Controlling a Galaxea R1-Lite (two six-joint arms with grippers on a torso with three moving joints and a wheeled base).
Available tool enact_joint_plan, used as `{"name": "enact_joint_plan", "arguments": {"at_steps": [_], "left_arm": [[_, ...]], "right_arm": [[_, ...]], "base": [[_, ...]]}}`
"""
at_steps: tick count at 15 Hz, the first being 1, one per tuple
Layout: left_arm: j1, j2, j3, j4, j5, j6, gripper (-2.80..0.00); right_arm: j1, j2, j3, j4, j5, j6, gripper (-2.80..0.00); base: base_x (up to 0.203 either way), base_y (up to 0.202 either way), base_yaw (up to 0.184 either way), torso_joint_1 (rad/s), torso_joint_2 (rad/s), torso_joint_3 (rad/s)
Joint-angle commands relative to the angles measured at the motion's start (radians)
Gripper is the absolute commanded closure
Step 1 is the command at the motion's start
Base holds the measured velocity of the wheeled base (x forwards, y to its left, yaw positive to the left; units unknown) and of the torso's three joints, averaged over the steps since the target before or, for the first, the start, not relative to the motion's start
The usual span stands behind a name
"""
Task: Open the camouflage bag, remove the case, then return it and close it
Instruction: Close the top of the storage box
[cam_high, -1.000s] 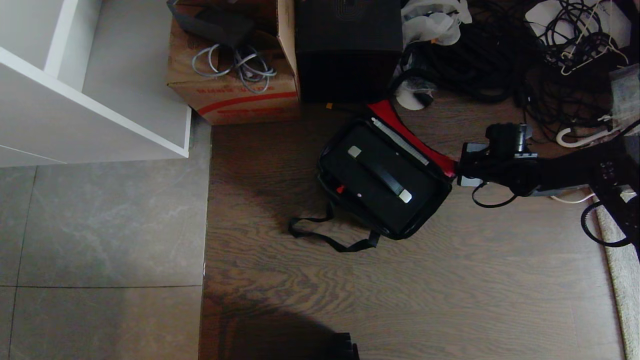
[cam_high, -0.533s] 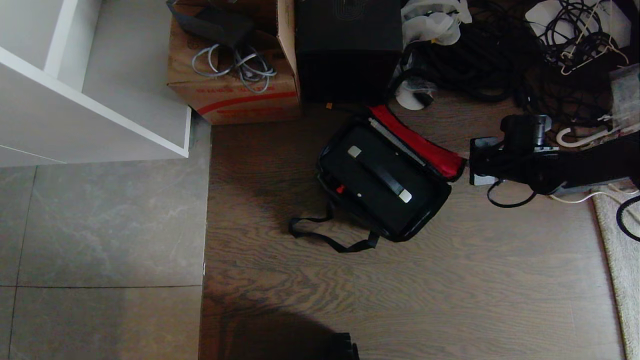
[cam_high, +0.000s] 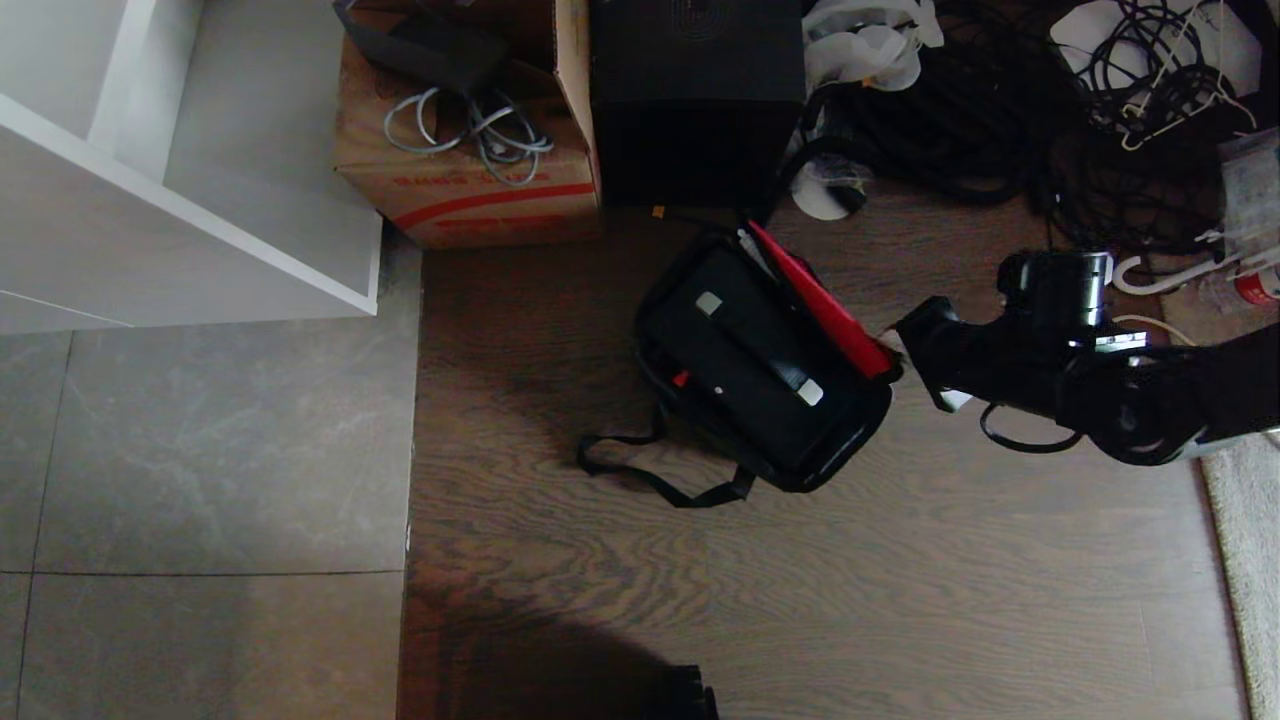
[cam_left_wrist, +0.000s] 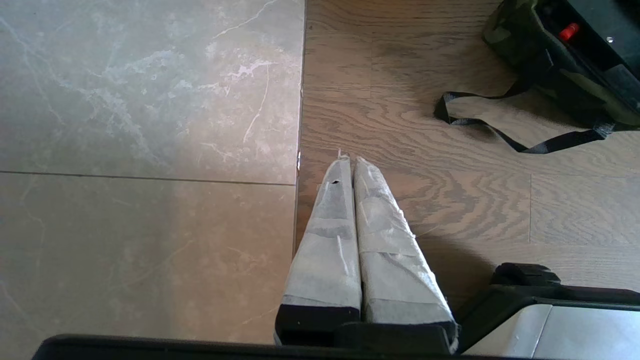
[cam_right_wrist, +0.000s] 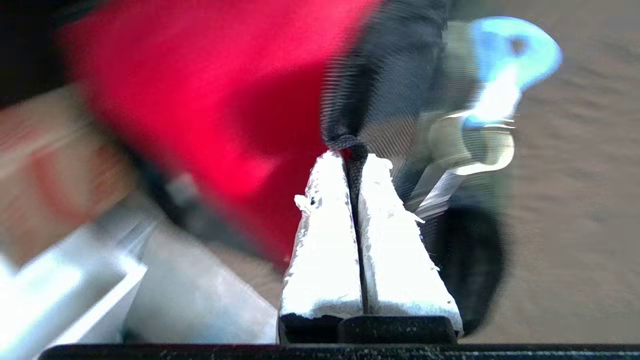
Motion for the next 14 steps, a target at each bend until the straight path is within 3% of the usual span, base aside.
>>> {"name": "enact_joint_plan", "arguments": {"at_steps": [1, 4, 7, 10, 14], "left_arm": [[0.000, 0.001, 0.000, 0.000, 0.000, 0.000, 0.00], [0.000, 0.000, 0.000, 0.000, 0.000, 0.000, 0.00], [0.000, 0.001, 0.000, 0.000, 0.000, 0.000, 0.00], [0.000, 0.000, 0.000, 0.000, 0.000, 0.000, 0.00], [0.000, 0.001, 0.000, 0.000, 0.000, 0.000, 0.00]], "right_arm": [[0.019, -0.065, 0.042, -0.039, 0.001, -0.083, 0.00], [0.043, -0.072, 0.103, -0.041, 0.000, -0.221, 0.00], [0.082, -0.062, 0.215, -0.058, -0.049, -0.471, 0.00], [0.121, -0.030, 0.283, -0.270, -0.062, -0.542, 0.00], [0.173, 0.008, 0.333, -0.387, -0.063, -0.663, 0.00]], "base": [[0.000, 0.000, 0.000, 0.000, 0.00, 0.000], [0.000, 0.000, 0.000, 0.000, 0.00, 0.000], [0.000, 0.000, 0.000, 0.000, 0.00, 0.000], [0.000, 0.000, 0.000, 0.000, 0.00, 0.000], [0.000, 0.000, 0.000, 0.000, 0.00, 0.000]]}}
